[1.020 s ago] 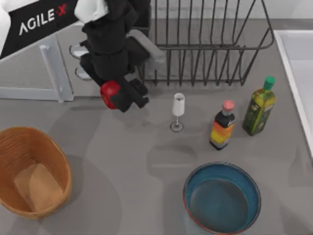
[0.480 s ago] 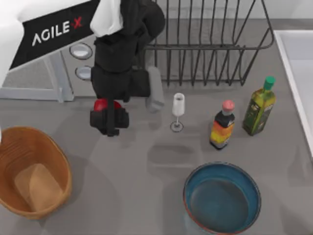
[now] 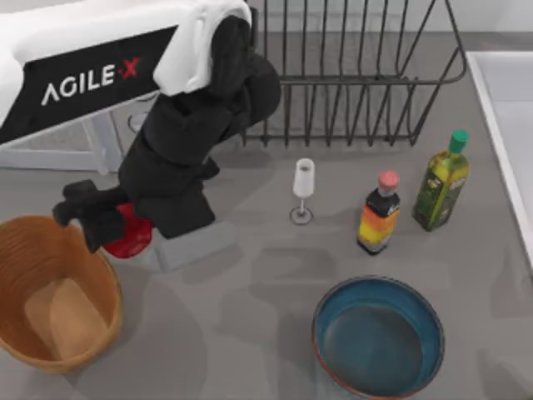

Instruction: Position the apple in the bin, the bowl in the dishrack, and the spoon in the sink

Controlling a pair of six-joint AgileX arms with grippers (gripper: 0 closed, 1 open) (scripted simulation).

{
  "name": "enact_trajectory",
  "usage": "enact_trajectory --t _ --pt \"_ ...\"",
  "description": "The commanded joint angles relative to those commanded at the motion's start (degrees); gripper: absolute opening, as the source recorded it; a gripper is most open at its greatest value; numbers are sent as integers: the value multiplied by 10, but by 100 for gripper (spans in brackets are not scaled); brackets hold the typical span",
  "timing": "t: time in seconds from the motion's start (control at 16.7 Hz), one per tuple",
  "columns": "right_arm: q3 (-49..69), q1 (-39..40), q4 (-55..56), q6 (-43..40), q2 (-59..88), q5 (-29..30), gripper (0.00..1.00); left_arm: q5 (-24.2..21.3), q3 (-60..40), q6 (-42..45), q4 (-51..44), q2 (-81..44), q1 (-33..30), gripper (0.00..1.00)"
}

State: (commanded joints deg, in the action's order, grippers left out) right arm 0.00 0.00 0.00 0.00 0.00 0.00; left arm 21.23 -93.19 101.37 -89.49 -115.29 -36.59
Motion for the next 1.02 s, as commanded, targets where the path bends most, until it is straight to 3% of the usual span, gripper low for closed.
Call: enact_trajectory --t 0.24,0.48,1.02 --pt "0 0 0 0 0 0 100 55 44 197 -38 40 -12 0" --pt "0 0 0 0 0 0 100 89 74 315 -56 74 -20 0" --pt "0 0 0 0 0 0 100 98 87 346 -51 80 -18 0"
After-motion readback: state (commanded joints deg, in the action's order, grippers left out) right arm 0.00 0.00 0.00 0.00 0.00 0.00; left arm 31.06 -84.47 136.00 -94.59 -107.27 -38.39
